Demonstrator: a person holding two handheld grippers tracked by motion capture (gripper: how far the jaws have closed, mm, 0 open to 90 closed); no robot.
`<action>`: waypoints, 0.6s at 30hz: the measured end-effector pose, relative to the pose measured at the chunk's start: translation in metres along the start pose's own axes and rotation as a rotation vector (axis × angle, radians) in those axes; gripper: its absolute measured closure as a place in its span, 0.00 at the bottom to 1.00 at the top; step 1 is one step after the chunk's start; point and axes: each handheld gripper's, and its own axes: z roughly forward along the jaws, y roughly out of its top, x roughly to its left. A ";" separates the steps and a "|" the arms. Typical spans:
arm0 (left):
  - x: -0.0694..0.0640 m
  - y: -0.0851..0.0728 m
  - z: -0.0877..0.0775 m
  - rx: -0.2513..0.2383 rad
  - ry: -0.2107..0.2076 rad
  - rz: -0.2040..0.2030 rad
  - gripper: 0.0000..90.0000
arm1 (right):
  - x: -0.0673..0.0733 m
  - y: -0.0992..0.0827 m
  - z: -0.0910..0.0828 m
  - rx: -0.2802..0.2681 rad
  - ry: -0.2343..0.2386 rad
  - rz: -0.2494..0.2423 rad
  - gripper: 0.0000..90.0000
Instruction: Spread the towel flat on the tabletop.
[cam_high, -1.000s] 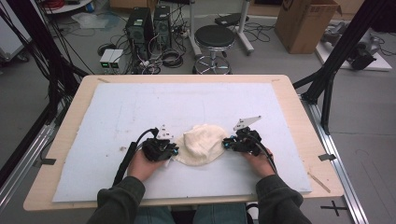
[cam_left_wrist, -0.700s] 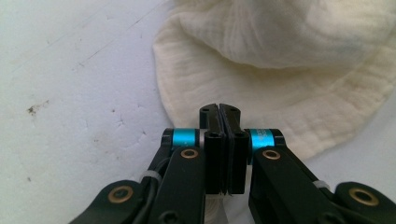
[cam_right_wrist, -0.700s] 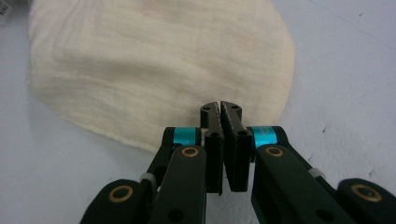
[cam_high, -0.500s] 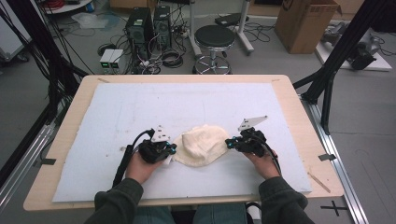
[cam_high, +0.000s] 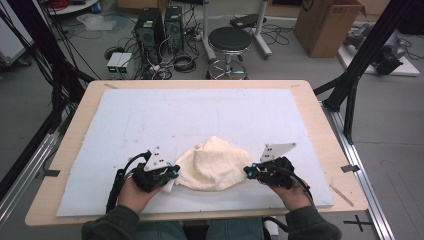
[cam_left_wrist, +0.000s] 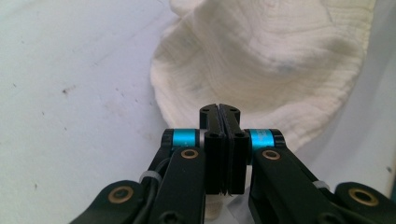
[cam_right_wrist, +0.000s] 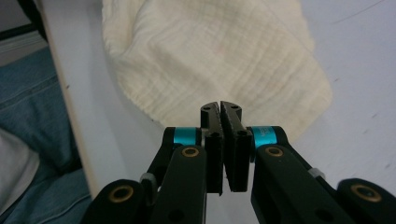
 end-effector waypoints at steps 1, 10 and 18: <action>-0.002 -0.003 -0.001 0.001 -0.008 0.002 0.98 | 0.003 -0.004 0.001 0.006 0.006 -0.009 0.98; 0.004 -0.005 -0.004 -0.048 -0.077 -0.024 0.72 | 0.014 -0.014 -0.001 -0.028 0.058 -0.028 0.75; 0.039 0.024 0.027 -0.097 -0.044 -0.072 0.61 | -0.024 0.029 0.010 -0.110 0.020 -0.015 0.72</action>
